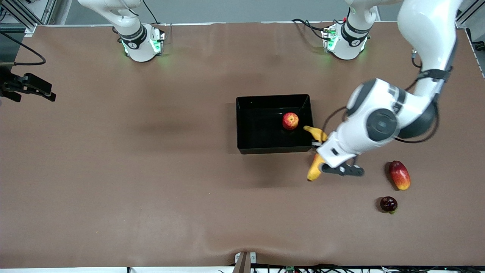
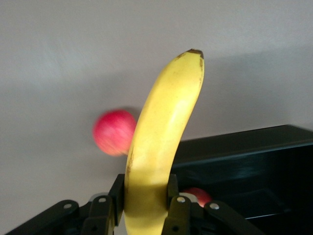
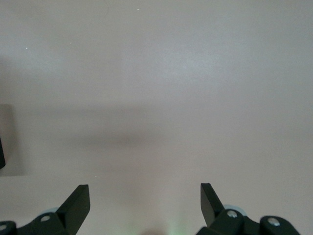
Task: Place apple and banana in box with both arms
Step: 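Lift the banana and carry it over the tray with the left gripper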
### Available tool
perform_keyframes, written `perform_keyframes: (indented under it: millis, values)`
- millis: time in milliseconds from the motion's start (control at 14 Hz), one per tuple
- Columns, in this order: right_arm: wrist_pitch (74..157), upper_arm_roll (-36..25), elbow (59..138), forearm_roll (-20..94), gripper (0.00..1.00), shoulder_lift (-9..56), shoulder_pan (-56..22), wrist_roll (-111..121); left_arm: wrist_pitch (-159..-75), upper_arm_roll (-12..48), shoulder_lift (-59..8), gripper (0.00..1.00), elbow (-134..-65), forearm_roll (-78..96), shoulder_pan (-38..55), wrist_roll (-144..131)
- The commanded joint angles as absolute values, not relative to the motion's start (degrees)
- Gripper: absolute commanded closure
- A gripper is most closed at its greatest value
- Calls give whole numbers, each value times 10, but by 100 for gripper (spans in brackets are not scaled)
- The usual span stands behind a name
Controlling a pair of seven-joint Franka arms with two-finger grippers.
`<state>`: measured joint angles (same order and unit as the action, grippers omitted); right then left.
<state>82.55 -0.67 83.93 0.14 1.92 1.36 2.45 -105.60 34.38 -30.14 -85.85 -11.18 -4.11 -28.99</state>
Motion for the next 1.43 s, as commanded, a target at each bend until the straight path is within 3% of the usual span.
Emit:
perform_keyframes:
  millis: [0,643,1357]
  values:
    - [816,-7,830,0,0,19,11,13,-1075,347,-277,100,-894,-122,6,-449]
    - [802,-8,830,0,0,19,11,-16,-1201,348,-226,100,-1062,-154,84,-699]
    - [799,-8,829,24,0,21,13,-37,-1303,347,-306,100,-1062,-262,124,-780]
